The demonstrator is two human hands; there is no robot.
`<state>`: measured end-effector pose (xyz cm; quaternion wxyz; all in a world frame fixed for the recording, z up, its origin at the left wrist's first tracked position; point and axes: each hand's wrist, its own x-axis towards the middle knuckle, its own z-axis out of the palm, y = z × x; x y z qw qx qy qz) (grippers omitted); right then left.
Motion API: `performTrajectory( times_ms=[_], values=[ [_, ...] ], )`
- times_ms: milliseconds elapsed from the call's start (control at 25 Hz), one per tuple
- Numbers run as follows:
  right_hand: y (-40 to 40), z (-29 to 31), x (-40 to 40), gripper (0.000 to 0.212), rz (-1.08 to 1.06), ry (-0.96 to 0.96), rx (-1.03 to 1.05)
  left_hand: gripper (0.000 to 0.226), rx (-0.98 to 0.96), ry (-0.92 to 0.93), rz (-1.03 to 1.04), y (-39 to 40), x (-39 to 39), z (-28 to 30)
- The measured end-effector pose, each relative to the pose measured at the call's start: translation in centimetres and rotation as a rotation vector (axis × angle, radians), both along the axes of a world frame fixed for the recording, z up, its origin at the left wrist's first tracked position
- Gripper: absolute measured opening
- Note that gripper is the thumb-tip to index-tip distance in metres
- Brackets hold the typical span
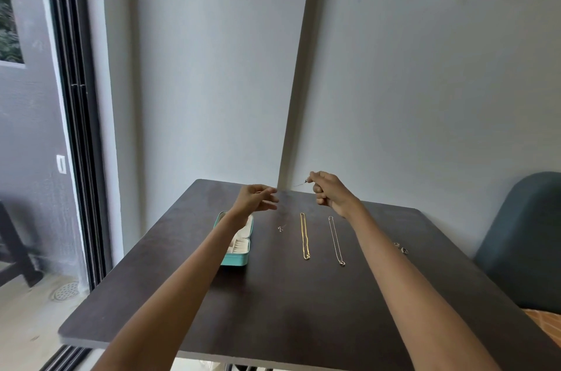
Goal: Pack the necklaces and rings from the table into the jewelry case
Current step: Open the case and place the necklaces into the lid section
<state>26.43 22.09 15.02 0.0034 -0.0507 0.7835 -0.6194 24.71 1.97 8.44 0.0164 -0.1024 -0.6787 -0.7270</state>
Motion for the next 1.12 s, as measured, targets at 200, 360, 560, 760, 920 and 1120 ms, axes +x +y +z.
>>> performTrajectory(
  times_ms=[200,360,560,760,920,1120],
  values=[
    [-1.0,0.4,0.0,0.021,0.023,0.059,0.04,0.016,-0.06,-0.069,-0.33,1.0,0.9,1.9],
    [-1.4,0.4,0.6,0.023,0.061,0.096,0.05,0.013,-0.137,0.002,-0.393,2.9,1.6,4.0],
    [-0.8,-0.3,1.0,0.031,-0.01,0.1,0.028,0.033,-0.206,0.131,-0.212,3.7,1.8,4.7],
    [-0.2,-2.2,2.2,0.025,0.053,0.103,-0.026,0.033,-0.186,0.144,-0.115,3.8,2.4,3.8],
    [-0.3,-3.3,2.9,0.022,0.066,0.128,-0.043,0.032,-0.233,0.186,-0.042,3.7,3.2,3.1],
    [-0.5,-5.2,2.8,0.022,-0.016,0.127,-0.044,0.031,-0.342,0.144,0.001,4.1,2.2,1.9]
  ],
)
